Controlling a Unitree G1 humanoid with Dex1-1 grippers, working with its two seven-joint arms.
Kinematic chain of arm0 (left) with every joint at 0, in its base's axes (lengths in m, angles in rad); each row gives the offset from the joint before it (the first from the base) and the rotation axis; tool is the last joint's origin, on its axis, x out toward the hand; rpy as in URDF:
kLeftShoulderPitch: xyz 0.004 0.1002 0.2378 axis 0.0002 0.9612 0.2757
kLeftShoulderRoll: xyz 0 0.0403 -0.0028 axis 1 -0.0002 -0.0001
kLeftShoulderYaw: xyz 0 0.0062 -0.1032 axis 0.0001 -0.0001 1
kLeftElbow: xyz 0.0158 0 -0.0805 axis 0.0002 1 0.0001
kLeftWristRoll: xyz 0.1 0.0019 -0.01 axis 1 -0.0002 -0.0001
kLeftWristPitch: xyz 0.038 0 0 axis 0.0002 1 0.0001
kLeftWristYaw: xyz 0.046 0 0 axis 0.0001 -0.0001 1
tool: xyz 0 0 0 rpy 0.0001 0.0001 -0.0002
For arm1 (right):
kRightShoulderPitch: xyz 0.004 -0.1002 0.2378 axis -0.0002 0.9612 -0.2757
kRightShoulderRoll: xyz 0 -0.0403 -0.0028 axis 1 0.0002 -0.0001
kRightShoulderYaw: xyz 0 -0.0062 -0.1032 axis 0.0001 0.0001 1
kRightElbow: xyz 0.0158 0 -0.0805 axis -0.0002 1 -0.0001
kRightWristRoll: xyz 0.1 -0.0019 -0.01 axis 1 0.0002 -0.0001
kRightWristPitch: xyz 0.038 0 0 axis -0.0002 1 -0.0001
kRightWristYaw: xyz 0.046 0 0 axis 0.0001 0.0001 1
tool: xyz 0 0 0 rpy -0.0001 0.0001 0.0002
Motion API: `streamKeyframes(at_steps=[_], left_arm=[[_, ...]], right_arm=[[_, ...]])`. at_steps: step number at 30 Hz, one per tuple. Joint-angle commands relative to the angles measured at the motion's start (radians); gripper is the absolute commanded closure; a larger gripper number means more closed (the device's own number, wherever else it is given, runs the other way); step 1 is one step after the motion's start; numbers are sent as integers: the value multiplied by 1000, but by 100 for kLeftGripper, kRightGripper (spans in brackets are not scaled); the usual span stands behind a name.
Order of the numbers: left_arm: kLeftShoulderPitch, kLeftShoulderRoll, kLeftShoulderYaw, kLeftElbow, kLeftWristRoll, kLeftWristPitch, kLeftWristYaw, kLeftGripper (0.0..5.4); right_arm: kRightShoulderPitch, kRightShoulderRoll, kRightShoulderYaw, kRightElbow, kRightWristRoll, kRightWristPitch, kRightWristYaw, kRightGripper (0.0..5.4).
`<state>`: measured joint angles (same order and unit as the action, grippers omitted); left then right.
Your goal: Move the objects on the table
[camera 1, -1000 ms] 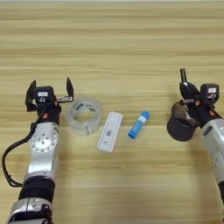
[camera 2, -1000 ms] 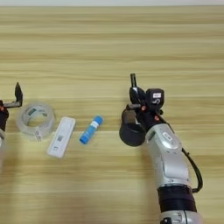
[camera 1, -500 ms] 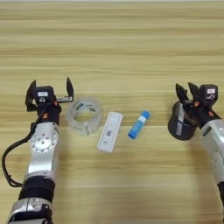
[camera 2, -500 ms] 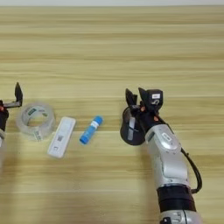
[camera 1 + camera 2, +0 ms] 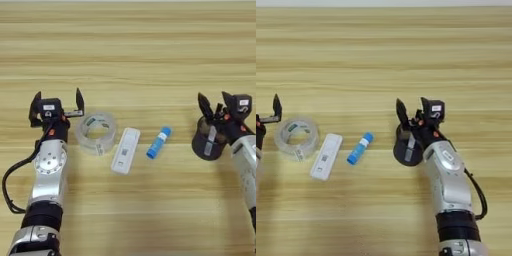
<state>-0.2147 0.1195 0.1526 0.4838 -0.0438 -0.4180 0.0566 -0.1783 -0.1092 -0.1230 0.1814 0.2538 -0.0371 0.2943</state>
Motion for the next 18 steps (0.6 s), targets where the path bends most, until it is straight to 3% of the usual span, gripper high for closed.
streamKeyframes(at_steps=[1,8,18], left_arm=[[-6,-1,-1,-1,7,15,1,0],[-5,0,-1,-3,7,15,0,0],[-3,1,-3,-4,9,17,-2,0]], right_arm=[[-11,-7,-11,-12,5,-12,1,76],[-13,-10,-16,-18,3,-25,-2,6],[-55,-53,-74,61,-34,-111,-52,2]])
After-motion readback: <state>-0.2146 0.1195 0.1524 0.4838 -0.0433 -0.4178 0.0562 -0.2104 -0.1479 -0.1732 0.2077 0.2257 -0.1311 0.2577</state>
